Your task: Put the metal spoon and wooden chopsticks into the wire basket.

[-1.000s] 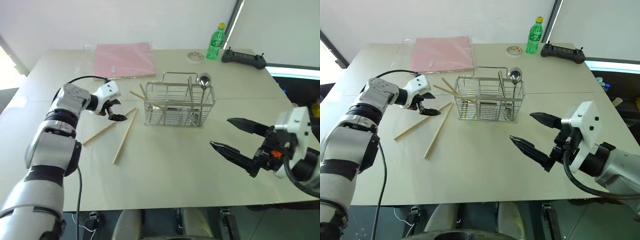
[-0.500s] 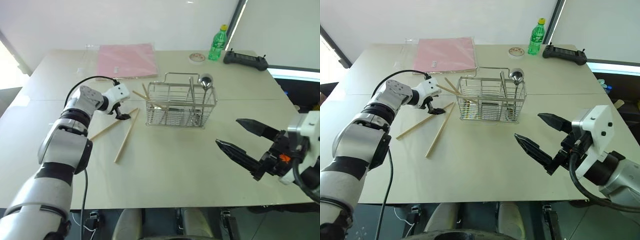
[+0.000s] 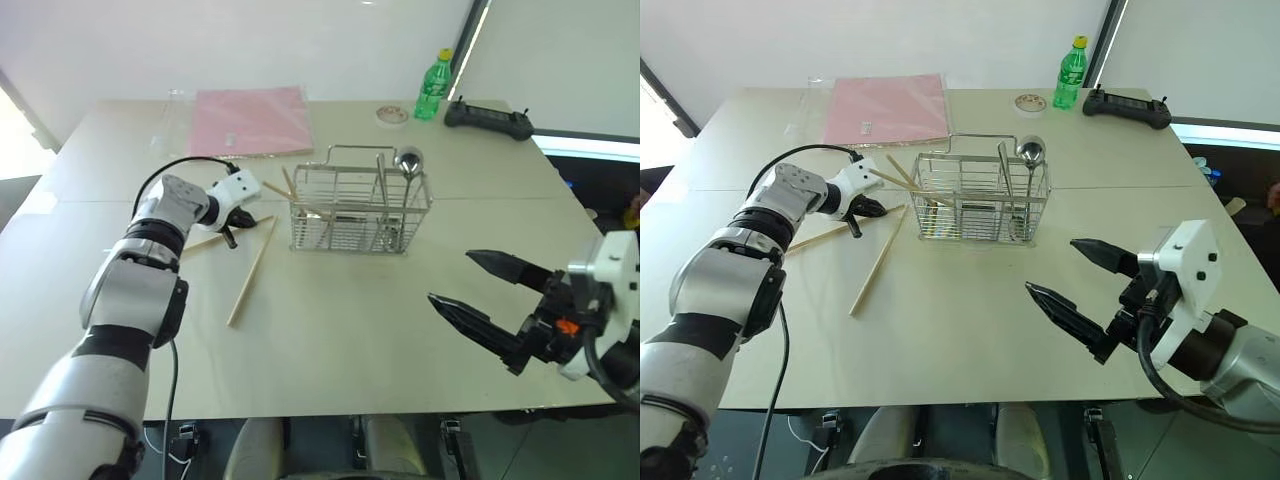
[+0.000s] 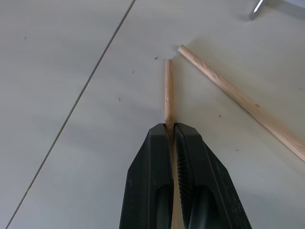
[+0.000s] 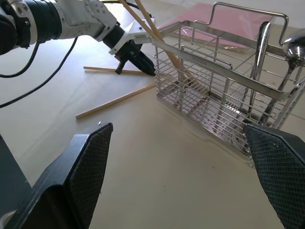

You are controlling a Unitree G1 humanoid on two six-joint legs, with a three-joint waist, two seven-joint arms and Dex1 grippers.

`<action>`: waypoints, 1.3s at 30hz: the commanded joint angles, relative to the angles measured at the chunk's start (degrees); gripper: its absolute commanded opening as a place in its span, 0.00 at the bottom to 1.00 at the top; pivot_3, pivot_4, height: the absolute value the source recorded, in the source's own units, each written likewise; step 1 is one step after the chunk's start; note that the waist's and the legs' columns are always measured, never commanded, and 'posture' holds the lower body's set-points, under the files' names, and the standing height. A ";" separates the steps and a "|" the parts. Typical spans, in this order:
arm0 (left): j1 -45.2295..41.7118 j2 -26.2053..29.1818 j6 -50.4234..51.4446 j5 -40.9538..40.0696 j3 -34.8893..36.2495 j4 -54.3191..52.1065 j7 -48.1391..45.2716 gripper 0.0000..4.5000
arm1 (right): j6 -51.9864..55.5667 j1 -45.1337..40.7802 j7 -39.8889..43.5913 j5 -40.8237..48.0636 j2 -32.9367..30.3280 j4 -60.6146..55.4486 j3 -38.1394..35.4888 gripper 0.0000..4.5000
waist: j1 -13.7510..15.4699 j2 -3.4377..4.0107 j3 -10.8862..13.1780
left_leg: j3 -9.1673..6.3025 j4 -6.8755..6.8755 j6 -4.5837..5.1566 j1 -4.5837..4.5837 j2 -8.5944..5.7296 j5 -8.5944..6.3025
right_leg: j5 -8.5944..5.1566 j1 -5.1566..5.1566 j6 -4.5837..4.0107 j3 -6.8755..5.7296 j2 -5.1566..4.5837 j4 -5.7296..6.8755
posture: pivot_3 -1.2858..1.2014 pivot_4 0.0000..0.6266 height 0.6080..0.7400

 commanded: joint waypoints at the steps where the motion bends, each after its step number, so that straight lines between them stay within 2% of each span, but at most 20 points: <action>1: -2.46 2.24 0.56 -5.29 6.83 -0.92 4.69 0.01 | -1.41 0.27 1.07 -0.26 -0.69 -0.49 -1.87 1.00 | -0.01 -0.01 0.01 | 0.00 0.00 0.00 0.00 0.00 0.00 | 0.02 0.00 0.03 0.00 0.00 0.00 | 0.52 0.24 0.86; 6: -8.33 4.21 1.15 -16.44 20.65 -2.56 14.13 0.01 | -1.61 0.98 2.05 -0.52 -0.43 -0.44 -1.91 1.00 | 0.10 -0.24 0.14 | -0.04 -0.01 0.00 -0.02 0.03 0.00 | 0.11 -0.04 0.20 -0.03 0.00 0.01 | 0.52 0.24 0.86; 10: -15.72 5.08 4.63 -27.47 32.15 -4.31 15.81 0.01 | -1.90 0.75 2.18 -0.40 -0.32 -0.18 -1.03 1.00 | 0.10 -0.30 0.17 | -0.03 -0.01 -0.01 -0.04 0.00 0.00 | 0.13 0.00 0.27 -0.06 -0.03 -0.05 | 0.52 0.24 0.86; 13: -20.28 4.58 6.08 -33.24 37.42 -6.55 16.52 0.01 | -2.20 -0.17 2.34 -0.41 -0.31 0.67 0.18 1.00 | 0.02 -0.31 0.18 | 0.00 -0.01 -0.01 -0.03 -0.03 0.00 | 0.14 0.03 0.32 -0.06 -0.06 -0.07 | 0.52 0.24 0.86; 15: -22.04 2.39 6.65 -35.73 38.80 -8.96 16.99 0.01 | -2.35 -1.18 2.58 -0.73 -0.51 1.48 1.29 1.00 | 0.02 -0.28 0.16 | 0.00 -0.03 -0.01 0.01 -0.04 0.00 | 0.13 0.04 0.33 -0.06 -0.05 -0.07 | 0.52 0.24 0.86; 19: -22.49 -5.49 7.87 -39.42 37.95 -17.08 15.57 0.01 | -2.60 -3.51 2.49 -1.03 -0.95 2.33 3.61 1.00 | 0.50 -0.29 0.17 | -0.03 0.04 -0.03 0.10 -0.03 0.00 | 0.13 0.23 0.33 -0.07 -0.05 -0.05 | 0.52 0.24 0.86; 25: -18.51 -13.84 11.75 -42.25 34.66 -28.50 14.66 0.01 | -2.75 -3.60 1.32 -0.55 -0.27 2.10 3.19 1.00 | 0.23 -0.27 0.16 | 0.12 0.04 -0.04 0.06 -0.03 0.01 | 0.16 0.17 0.35 0.00 -0.05 -0.09 | 0.52 0.24 0.86; 30: -13.58 -16.47 11.26 -40.87 30.00 -33.54 12.97 0.01 | -3.33 -2.00 -0.78 0.95 0.62 0.40 1.77 1.00 | -0.08 -0.18 0.11 | 0.08 -0.03 -0.02 0.07 -0.02 0.00 | 0.17 0.14 0.38 0.00 0.01 -0.04 | 0.52 0.24 0.86; 39: -4.47 -18.99 20.51 -43.38 24.79 -44.42 11.17 0.01 | -4.79 0.09 -3.40 2.23 0.94 -0.62 0.21 1.00 | 0.16 -0.17 0.12 | 0.06 0.14 -0.02 0.04 -0.03 0.01 | 0.06 0.24 0.16 0.01 -0.01 -0.09 | 0.52 0.24 0.86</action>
